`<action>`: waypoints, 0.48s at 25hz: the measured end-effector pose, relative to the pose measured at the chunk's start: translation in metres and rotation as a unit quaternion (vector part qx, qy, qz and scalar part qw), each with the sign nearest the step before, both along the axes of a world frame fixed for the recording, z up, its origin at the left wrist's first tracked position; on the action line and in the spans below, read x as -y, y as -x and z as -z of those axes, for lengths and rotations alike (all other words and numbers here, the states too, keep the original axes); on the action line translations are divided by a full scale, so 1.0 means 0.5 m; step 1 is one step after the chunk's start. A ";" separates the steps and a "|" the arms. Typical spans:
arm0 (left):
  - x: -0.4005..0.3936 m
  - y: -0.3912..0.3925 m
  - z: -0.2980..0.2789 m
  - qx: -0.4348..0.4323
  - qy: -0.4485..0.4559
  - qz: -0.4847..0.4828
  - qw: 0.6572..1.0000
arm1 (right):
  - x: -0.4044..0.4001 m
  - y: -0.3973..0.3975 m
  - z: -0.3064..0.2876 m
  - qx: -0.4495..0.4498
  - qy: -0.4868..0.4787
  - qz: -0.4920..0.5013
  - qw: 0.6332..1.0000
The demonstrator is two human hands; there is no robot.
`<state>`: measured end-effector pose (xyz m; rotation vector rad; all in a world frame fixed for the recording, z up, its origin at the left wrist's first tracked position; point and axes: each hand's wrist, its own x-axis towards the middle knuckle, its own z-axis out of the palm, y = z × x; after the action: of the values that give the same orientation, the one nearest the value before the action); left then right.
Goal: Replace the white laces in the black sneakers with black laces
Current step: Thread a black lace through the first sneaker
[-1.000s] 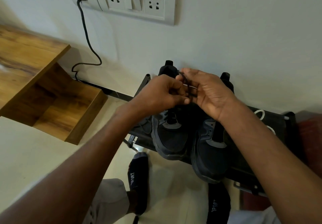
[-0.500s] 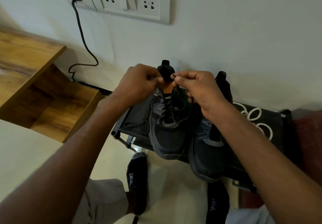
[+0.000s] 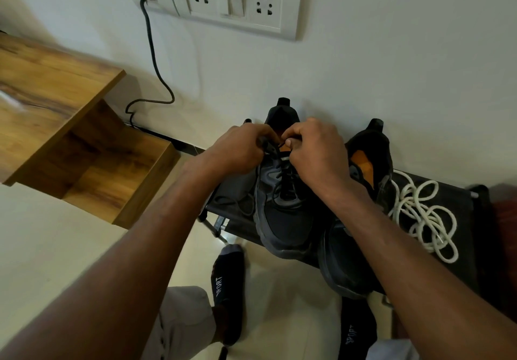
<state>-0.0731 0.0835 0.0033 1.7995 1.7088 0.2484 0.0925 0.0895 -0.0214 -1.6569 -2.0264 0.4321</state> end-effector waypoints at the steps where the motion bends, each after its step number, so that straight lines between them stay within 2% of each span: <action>1: -0.001 0.003 0.002 0.010 0.004 -0.006 1.000 | 0.000 0.003 0.002 0.003 0.003 0.012 1.000; 8: -0.004 0.010 0.008 0.063 0.021 -0.052 0.996 | -0.023 0.019 0.040 -0.078 0.073 0.068 0.992; 12: -0.003 0.007 0.005 0.075 0.025 -0.057 0.995 | -0.019 0.024 0.041 -0.071 0.085 0.057 0.992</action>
<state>-0.0764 0.0850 0.0006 1.6080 1.6977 0.3765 0.0805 0.0992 -0.0419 -1.7774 -1.8248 0.6772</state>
